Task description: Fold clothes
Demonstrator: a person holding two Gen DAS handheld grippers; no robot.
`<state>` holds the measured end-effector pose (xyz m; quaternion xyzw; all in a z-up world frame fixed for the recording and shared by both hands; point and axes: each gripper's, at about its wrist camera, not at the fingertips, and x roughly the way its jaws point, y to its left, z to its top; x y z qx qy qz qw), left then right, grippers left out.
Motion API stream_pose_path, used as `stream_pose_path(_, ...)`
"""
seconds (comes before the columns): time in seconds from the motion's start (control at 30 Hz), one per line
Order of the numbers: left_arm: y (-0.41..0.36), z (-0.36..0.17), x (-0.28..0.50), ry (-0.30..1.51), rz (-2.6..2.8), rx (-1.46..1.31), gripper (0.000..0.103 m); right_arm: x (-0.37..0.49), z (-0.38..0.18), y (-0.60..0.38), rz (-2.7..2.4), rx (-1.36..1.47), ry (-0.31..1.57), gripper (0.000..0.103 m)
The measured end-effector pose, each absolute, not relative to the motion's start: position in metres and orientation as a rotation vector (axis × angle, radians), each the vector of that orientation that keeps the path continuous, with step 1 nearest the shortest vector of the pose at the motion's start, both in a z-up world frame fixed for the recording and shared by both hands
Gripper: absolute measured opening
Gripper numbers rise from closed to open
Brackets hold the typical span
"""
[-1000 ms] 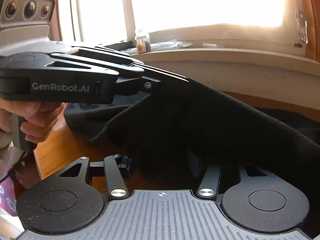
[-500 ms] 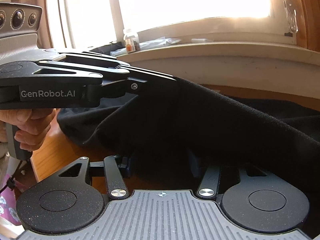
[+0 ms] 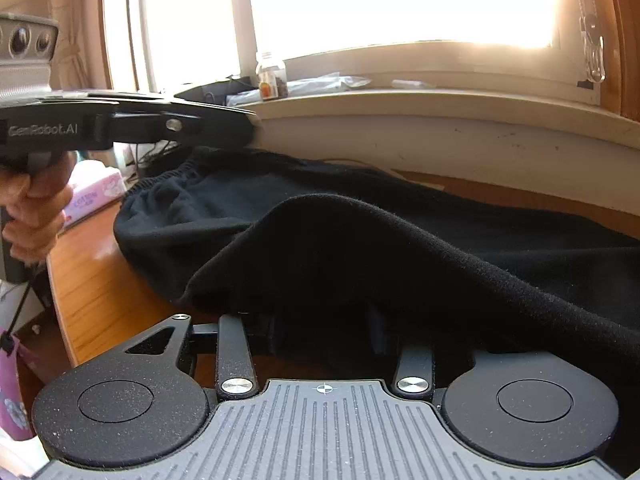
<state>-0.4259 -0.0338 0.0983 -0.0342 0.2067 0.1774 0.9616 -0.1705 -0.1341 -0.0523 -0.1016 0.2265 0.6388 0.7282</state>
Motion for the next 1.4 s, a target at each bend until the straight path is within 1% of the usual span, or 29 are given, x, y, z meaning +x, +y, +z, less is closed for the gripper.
stream_pose_path(0.17, 0.009, 0.069, -0.458, 0.537, 0.528, -0.08, 0.004, -0.177, -0.05, -0.137, 1.453, -0.219, 0.446, 0.043)
stream_pose_path(0.23, 0.027, 0.054, -0.47, 0.58, 0.582, -0.109, 0.004, -0.18, -0.049, -0.136, 1.475, -0.218, 0.423, 0.04)
stream_pose_path(0.27, 0.034, 0.048, -0.475, 0.596, 0.602, -0.118, 0.004, -0.179, -0.047, -0.137, 1.487, -0.206, 0.424, 0.023)
stream_pose_path(0.3, 0.041, 0.042, -0.479, 0.611, 0.62, -0.128, 0.004, -0.177, -0.045, -0.139, 1.501, -0.189, 0.433, 0.012)
stream_pose_path(0.33, 0.044, 0.04, -0.481, 0.617, 0.628, -0.13, 0.004, -0.175, -0.043, -0.141, 1.516, -0.173, 0.441, 0.007)
stream_pose_path(0.4, 0.05, 0.034, -0.485, 0.63, 0.644, -0.133, 0.004, -0.171, -0.039, -0.145, 1.544, -0.139, 0.458, 0.005)
stream_pose_path(0.53, 0.054, 0.031, -0.485, 0.658, 0.682, -0.125, 0.004, -0.172, -0.02, -0.168, 1.571, -0.121, 0.455, 0.005)
stream_pose_path(0.63, 0.059, 0.029, -0.483, 0.68, 0.718, -0.105, 0.004, -0.181, -0.011, -0.186, 1.592, -0.161, 0.453, 0.004)
stream_pose_path(0.83, 0.064, 0.031, -0.494, 0.659, 0.727, -0.118, 0.004, -0.197, -0.023, -0.21, 1.617, -0.23, 0.501, 0.004)
stream_pose_path(0.9, 0.066, 0.033, -0.498, 0.651, 0.729, -0.122, 0.004, -0.197, -0.029, -0.211, 1.608, -0.217, 0.51, 0.006)
stream_pose_path(0.97, 0.067, 0.034, -0.502, 0.642, 0.731, -0.127, 0.004, -0.196, -0.035, -0.213, 1.599, -0.204, 0.52, 0.012)
stream_pose_path(1.0, 0.068, 0.035, -0.504, 0.638, 0.732, -0.129, 0.006, -0.196, -0.038, -0.214, 1.594, -0.198, 0.524, 0.019)
stream_pose_path(1.03, 0.069, 0.036, -0.506, 0.634, 0.733, -0.131, 0.013, -0.196, -0.041, -0.215, 1.589, -0.191, 0.529, 0.022)
stream_pose_path(1.07, 0.071, 0.038, -0.511, 0.628, 0.741, -0.135, 0.017, -0.195, -0.043, -0.214, 1.585, -0.182, 0.534, 0.025)
stream_pose_path(1.1, 0.073, 0.04, -0.517, 0.623, 0.75, -0.139, 0.024, -0.194, -0.045, -0.213, 1.582, -0.171, 0.538, 0.026)
stream_pose_path(1.17, 0.077, 0.044, -0.527, 0.611, 0.768, -0.147, 0.027, -0.192, -0.048, -0.211, 1.573, -0.155, 0.549, 0.027)
stream_pose_path(1.2, 0.079, 0.046, -0.533, 0.605, 0.776, -0.151, 0.034, -0.192, -0.051, -0.21, 1.567, -0.154, 0.556, 0.027)
stream_pose_path(1.23, 0.081, 0.048, -0.538, 0.599, 0.785, -0.154, 0.044, -0.192, -0.053, -0.208, 1.561, -0.153, 0.562, 0.027)
stream_pose_path(1.27, 0.083, 0.05, -0.543, 0.593, 0.793, -0.158, 0.048, -0.192, -0.055, -0.206, 1.555, -0.152, 0.569, 0.027)
stream_pose_path(1.3, 0.085, 0.052, -0.549, 0.587, 0.802, -0.162, 0.05, -0.192, -0.057, -0.206, 1.554, -0.153, 0.573, 0.027)
stream_pose_path(1.4, 0.094, 0.051, -0.551, 0.58, 0.794, -0.191, 0.05, -0.193, -0.058, -0.205, 1.549, -0.16, 0.57, 0.027)
